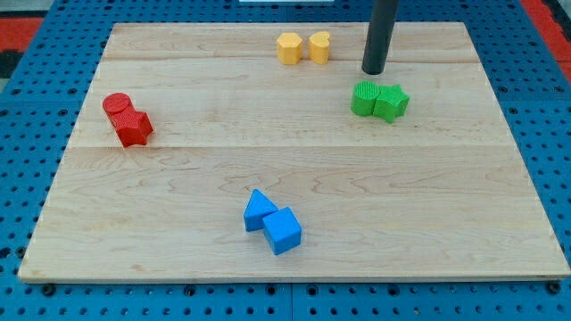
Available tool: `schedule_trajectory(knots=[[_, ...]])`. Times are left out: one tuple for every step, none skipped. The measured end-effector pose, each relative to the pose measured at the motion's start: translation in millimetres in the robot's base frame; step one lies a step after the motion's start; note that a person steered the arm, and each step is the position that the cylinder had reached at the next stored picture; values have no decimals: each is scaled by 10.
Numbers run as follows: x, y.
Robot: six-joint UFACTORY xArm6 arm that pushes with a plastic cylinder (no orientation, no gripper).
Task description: Place the green blocks diagonally to each other
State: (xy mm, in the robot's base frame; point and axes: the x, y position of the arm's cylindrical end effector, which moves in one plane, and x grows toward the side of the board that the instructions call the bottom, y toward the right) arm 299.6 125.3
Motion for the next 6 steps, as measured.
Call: schedule_trajectory(knots=[[273,0],[711,19],[1016,39],[1206,39],[1203,39],[1141,45]])
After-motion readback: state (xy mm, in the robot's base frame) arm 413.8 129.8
